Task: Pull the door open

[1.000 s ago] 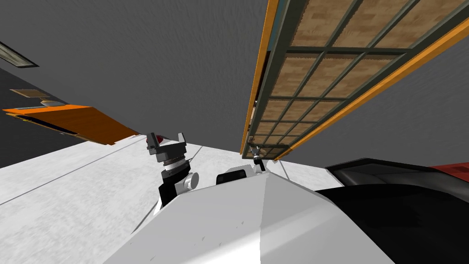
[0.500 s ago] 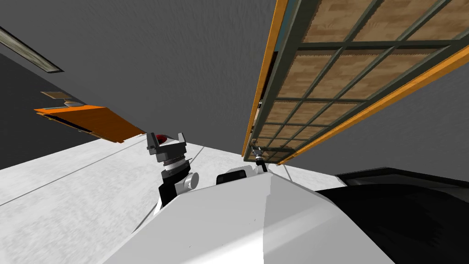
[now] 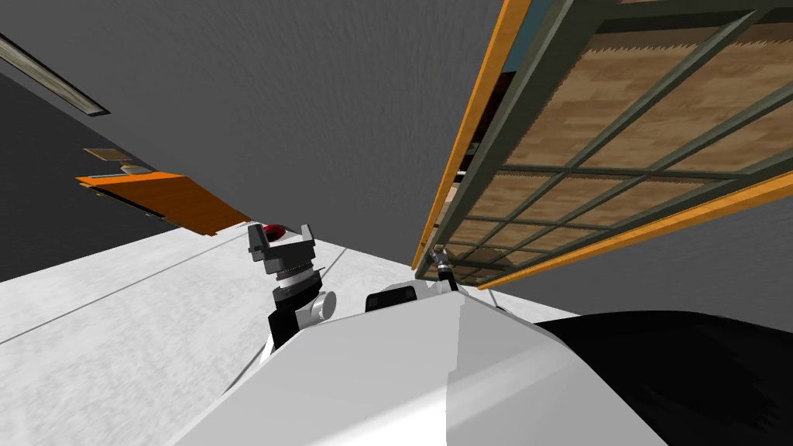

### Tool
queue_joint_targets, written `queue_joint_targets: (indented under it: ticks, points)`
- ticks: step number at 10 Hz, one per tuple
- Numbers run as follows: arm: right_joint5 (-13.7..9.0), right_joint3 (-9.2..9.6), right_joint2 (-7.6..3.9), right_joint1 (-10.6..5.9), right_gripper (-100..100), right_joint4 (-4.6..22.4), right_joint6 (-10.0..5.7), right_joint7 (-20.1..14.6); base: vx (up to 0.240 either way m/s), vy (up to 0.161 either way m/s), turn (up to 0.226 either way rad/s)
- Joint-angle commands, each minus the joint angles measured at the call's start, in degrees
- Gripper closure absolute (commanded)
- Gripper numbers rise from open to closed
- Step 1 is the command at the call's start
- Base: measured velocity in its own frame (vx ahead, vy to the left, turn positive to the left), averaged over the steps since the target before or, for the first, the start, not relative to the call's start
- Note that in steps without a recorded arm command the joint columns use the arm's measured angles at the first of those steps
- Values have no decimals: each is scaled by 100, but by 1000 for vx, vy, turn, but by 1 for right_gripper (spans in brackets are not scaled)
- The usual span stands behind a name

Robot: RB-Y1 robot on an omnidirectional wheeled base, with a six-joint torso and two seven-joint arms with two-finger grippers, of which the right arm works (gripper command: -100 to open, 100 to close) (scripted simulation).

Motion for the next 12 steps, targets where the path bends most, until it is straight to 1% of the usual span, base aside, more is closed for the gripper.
queue_joint_targets:
  ticks: [1,6,7,8,9,12]
  points:
    - [2,3,8,11,100,-19,15,20,-14,-1,-26]
    - [2,3,8,11,100,-19,15,20,-18,1,1]
    - [59,105,-80,82,100,-29,-19,-116,-136,-32,117]
    - [75,134,-103,97,100,-37,-34,-154,-207,-32,97]
    - [129,229,-182,149,100,-61,-83,-281,-229,-13,113]
    - [245,437,-352,263,100,-115,-192,-558,-232,-46,119]
